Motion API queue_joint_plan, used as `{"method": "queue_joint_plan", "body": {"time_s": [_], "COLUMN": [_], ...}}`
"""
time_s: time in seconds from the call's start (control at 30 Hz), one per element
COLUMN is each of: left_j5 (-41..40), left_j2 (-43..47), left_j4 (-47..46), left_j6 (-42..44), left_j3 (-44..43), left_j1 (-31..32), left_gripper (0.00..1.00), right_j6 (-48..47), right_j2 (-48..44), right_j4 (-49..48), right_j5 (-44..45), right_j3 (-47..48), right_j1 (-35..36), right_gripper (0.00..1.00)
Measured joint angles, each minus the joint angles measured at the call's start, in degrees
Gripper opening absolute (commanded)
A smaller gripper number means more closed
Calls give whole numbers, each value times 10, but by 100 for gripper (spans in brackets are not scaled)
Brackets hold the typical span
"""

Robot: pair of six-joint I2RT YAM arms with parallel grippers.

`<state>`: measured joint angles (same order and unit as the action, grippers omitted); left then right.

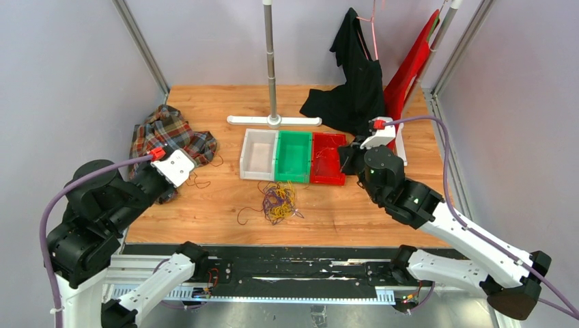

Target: Untangle the cables

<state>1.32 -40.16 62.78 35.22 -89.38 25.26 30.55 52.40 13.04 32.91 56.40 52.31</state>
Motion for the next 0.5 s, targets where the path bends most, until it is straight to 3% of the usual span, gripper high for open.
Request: {"method": "queue_joint_plan", "body": {"time_s": [0.3,0.5], "left_j5": [61,101], "left_j2": [-21,-65], "left_j4": [-3,-39], "left_j6": [-30,-56], "left_j3": [-8,36], "left_j1": [0,0], "left_gripper": [0,1], "right_j6": [-19,-63], "right_j2": [-17,-56], "right_j4": [-20,-30], "right_j5": [-90,-129], "right_j3": [-1,36], "right_j1": [0,0], "right_gripper": [1,1]}}
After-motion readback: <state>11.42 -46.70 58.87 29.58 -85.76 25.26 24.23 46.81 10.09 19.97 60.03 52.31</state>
